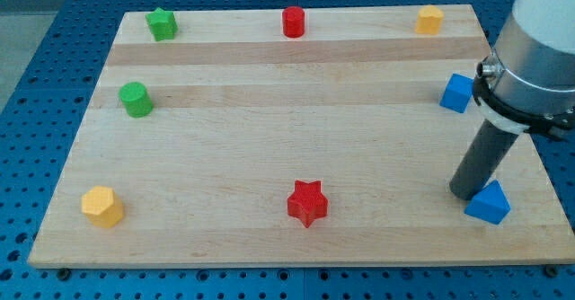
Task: Slide the blue triangle to the center of the board
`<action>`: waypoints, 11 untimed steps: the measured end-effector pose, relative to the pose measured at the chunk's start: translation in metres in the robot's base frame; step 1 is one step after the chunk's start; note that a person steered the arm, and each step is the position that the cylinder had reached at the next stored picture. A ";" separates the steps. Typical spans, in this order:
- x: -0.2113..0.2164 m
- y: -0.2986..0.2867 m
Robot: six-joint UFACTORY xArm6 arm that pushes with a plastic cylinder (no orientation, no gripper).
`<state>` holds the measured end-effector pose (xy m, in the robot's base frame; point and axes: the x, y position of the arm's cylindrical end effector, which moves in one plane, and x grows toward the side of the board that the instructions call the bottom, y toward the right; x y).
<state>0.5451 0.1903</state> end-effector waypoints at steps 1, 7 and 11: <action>0.000 -0.002; 0.070 0.035; 0.040 0.037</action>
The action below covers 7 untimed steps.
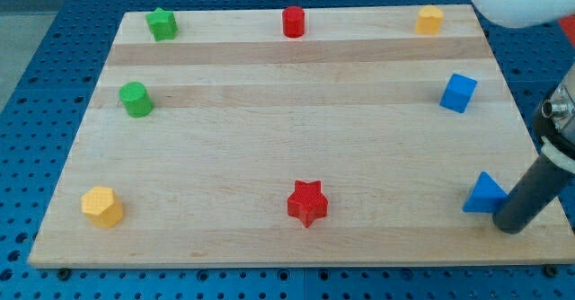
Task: Slide the blue triangle to the center of the board
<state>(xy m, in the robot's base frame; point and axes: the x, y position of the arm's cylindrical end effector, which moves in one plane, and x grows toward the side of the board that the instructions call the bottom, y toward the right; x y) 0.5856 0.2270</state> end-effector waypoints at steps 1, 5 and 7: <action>-0.006 -0.009; -0.028 -0.010; -0.043 -0.014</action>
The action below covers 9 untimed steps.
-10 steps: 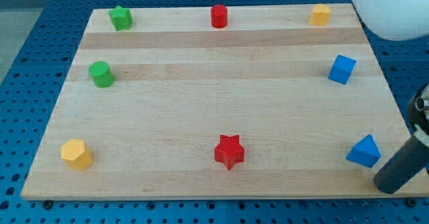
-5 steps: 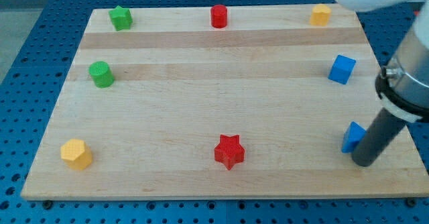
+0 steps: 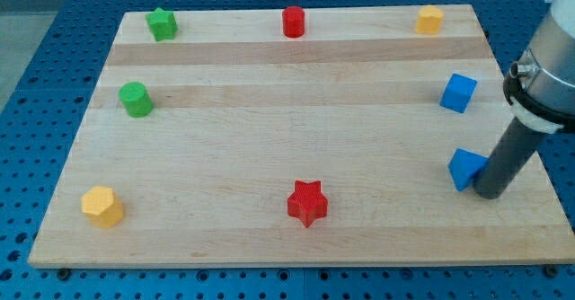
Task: Slide the blue triangle to the center of the board
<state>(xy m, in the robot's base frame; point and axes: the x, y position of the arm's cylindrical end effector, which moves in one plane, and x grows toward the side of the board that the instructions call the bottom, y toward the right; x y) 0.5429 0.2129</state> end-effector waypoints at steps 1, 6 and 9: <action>-0.010 -0.017; -0.099 -0.045; -0.135 -0.115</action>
<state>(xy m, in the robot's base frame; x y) 0.4079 0.0981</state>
